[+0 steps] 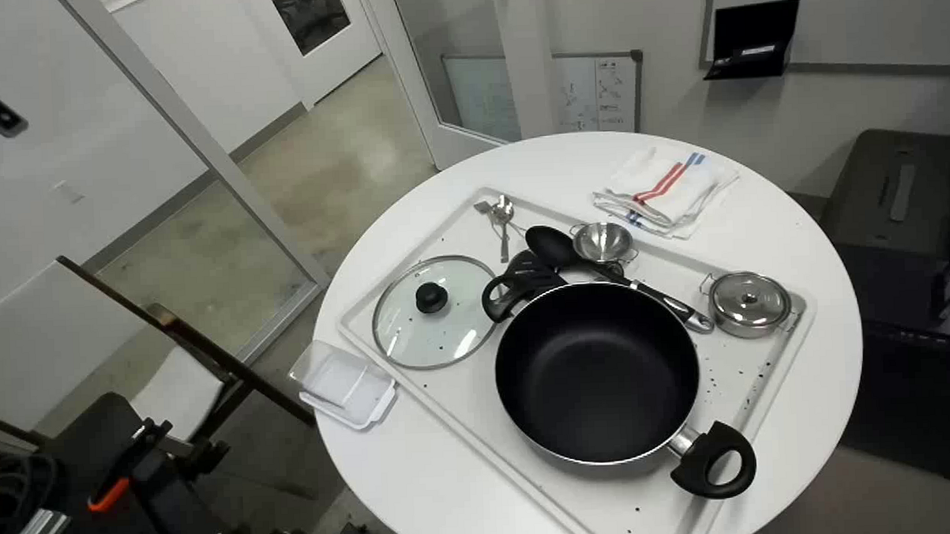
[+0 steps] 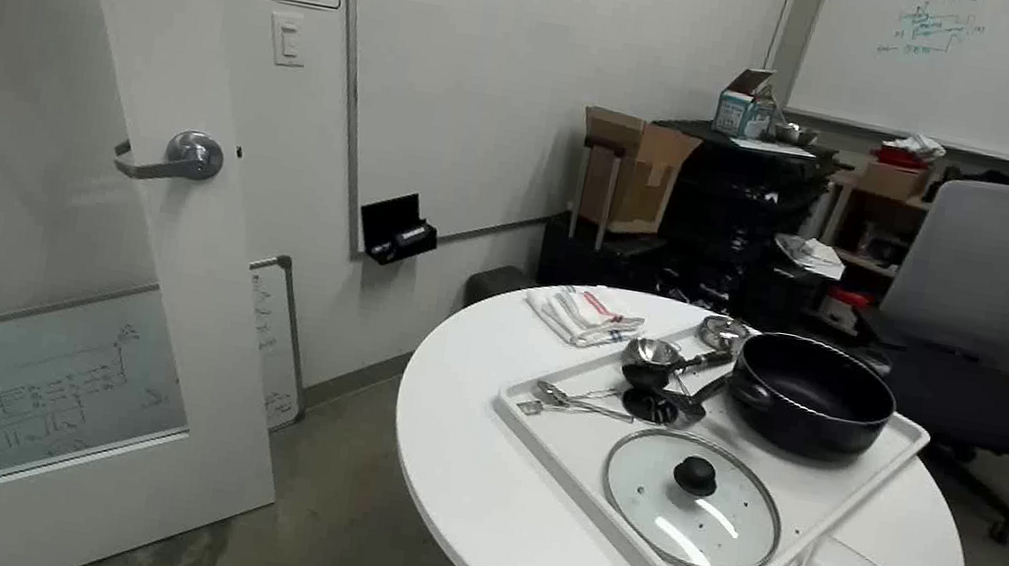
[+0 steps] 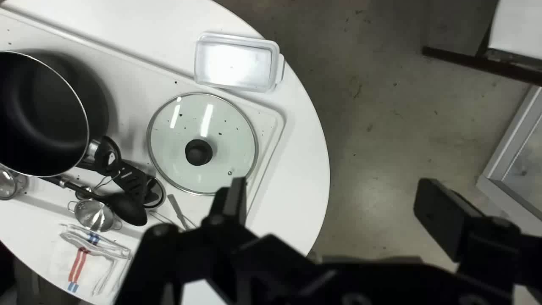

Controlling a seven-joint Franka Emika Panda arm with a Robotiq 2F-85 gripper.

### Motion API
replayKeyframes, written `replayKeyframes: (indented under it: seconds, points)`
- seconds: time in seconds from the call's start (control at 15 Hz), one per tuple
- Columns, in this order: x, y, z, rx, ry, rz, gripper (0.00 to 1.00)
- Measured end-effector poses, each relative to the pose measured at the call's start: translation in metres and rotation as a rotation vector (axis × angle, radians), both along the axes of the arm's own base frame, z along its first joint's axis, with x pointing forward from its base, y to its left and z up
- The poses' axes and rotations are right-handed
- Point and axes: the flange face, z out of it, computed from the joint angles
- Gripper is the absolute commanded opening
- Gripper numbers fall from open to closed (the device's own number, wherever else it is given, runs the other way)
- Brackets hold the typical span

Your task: Put the glass lid on top of the black pot.

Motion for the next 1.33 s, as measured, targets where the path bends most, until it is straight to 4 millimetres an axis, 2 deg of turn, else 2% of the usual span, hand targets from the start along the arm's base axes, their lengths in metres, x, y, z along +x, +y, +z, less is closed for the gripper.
replayKeyframes:
  seconds: [0.6, 0.8, 1.0, 1.33]
  points:
    - [0.001, -0.001, 0.0, 0.001, 0.001, -0.002, 1.0]
    - [0.009, -0.008, -0.007, 0.007, 0.023, -0.021, 1.0]
    - [0.035, -0.026, -0.023, 0.026, 0.059, -0.059, 1.0]
    - [0.099, -0.068, -0.066, 0.064, 0.128, -0.124, 1.0]
